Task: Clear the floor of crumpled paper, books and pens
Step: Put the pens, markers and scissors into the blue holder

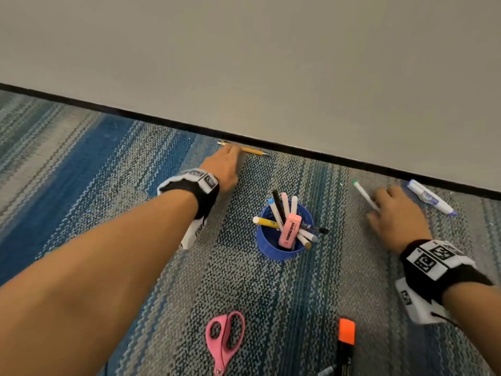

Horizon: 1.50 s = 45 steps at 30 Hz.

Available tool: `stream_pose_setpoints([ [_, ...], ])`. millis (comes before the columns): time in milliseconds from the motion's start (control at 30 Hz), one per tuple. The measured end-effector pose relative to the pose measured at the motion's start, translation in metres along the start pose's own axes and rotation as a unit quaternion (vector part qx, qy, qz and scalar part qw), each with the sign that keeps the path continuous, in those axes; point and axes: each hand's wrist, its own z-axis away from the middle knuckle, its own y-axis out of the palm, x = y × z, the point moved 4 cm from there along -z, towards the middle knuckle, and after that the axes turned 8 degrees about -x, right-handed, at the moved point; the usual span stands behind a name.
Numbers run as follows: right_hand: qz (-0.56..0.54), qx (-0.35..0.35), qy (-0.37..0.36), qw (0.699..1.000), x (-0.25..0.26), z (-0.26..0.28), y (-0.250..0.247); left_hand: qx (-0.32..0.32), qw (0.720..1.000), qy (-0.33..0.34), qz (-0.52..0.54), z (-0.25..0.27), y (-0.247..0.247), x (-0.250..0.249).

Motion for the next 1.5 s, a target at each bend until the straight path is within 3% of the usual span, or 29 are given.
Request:
stream_pose_setpoints([
  [67, -0.097, -0.06, 0.006, 0.993, 0.013, 0.008, -0.014, 0.015, 0.998, -0.028, -0.048, -0.009, 0.006, 0.003],
  [200, -0.322, -0.101, 0.023, 0.941, 0.046, 0.026, -0.06, -0.064, 0.99, -0.035, -0.12, -0.014, 0.004, -0.001],
  [333, -0.381, -0.11, -0.046, 0.917, 0.088, 0.046, -0.107, -0.044, 0.984, -0.063, -0.162, -0.02, -0.002, 0.003],
  [433, -0.434, -0.09, -0.082, 0.892, 0.114, 0.06, -0.111, 0.0, 0.981, -0.063, -0.186, -0.008, -0.005, 0.003],
  [500, -0.413, -0.094, -0.104, 0.9, 0.127, 0.066, -0.104, 0.021, 0.977, -0.056, -0.204, 0.007, -0.008, 0.003],
  [567, -0.346, -0.069, -0.13, 0.927, 0.133, 0.067, -0.091, 0.011, 0.987, -0.06, -0.15, 0.025, -0.014, 0.006],
  [667, -0.242, -0.034, -0.187, 0.951, 0.133, 0.069, -0.083, -0.081, 0.995, -0.043, 0.027, 0.056, -0.04, -0.005],
  [733, -0.231, -0.069, -0.205, 0.949, 0.123, 0.073, -0.091, -0.166, 0.981, -0.007, 0.098, 0.08, -0.068, -0.023],
  [800, -0.226, -0.102, -0.192, 0.95, 0.108, 0.083, -0.095, -0.206, 0.964, 0.039, 0.164, 0.103, -0.094, -0.047],
  [867, -0.195, -0.059, -0.177, 0.963, 0.093, 0.095, -0.088, -0.157, 0.969, 0.096, 0.165, 0.123, -0.107, -0.074],
  [933, -0.122, 0.065, -0.186, 0.973, 0.081, 0.116, -0.068, -0.094, 0.982, 0.143, 0.074, 0.136, -0.105, -0.097],
  [1000, -0.036, 0.163, -0.256, 0.952, 0.076, 0.148, -0.047, -0.062, 0.986, 0.154, -0.033, 0.144, -0.093, -0.11],
  [1067, 0.036, 0.216, -0.342, 0.914, 0.076, 0.182, -0.03, -0.044, 0.982, 0.148, -0.108, 0.149, -0.078, -0.119],
  [1167, 0.11, 0.225, -0.396, 0.883, 0.076, 0.217, -0.021, -0.051, 0.98, 0.138, -0.132, 0.153, -0.056, -0.127],
  [1233, 0.125, 0.203, -0.404, 0.883, 0.072, 0.226, -0.022, -0.086, 0.989, 0.106, -0.063, 0.156, -0.048, -0.127],
  [1300, 0.115, 0.196, -0.384, 0.895, 0.064, 0.224, -0.026, -0.151, 0.987, 0.056, 0.018, 0.162, -0.047, -0.121],
  [1400, 0.089, 0.211, -0.269, 0.935, 0.044, 0.206, -0.039, -0.25, 0.965, 0.015, 0.072, 0.176, -0.046, -0.104],
  [1433, 0.073, 0.199, -0.227, 0.951, 0.037, 0.198, -0.045, -0.261, 0.961, 0.008, 0.09, 0.18, -0.044, -0.096],
  [1500, 0.024, 0.163, -0.159, 0.973, 0.031, 0.182, -0.057, -0.218, 0.965, -0.018, 0.144, 0.183, -0.032, -0.08],
])
